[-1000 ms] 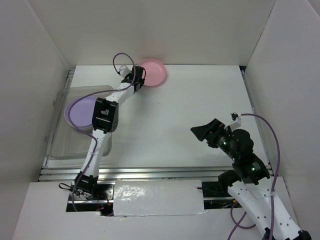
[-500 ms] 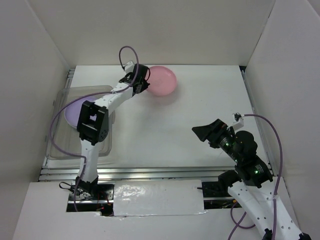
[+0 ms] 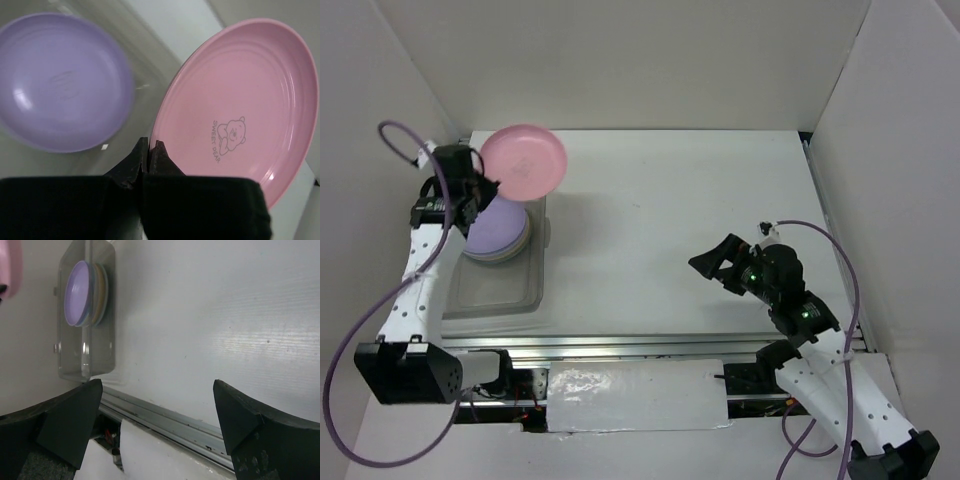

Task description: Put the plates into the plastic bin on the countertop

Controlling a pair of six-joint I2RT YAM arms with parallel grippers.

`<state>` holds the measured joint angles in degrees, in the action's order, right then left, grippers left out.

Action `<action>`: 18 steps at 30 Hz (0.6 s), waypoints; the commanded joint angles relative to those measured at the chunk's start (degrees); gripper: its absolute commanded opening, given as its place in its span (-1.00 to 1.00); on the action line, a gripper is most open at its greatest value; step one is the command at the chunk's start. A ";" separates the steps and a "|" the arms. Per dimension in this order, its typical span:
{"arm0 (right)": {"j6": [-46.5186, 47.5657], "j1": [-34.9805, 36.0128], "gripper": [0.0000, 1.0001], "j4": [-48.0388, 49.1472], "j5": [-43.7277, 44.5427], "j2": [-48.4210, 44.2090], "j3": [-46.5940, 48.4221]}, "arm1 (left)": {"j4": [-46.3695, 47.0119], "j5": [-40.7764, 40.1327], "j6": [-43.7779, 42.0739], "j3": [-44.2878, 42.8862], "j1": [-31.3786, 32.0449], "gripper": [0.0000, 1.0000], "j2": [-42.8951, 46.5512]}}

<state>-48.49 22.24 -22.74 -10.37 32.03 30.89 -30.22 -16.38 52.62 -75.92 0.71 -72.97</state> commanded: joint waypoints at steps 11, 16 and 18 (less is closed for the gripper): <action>0.24 0.79 1.00 1.12 -3.07 -6.72 -0.22 | -4.96 8.98 -6.39 13.60 -26.53 -1.00 6.01; 0.85 1.14 1.00 -1.16 -2.55 -7.51 1.36 | -2.92 9.44 -8.06 11.15 -28.21 -1.00 -0.49; 0.94 1.23 1.00 -1.60 -1.94 -7.60 1.62 | -2.39 9.79 -8.41 10.27 -28.57 -1.00 -1.82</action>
<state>-48.45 22.76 -23.81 -12.60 25.23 30.87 -36.71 -8.64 46.09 -62.67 -27.31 -73.69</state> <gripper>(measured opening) 0.997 0.049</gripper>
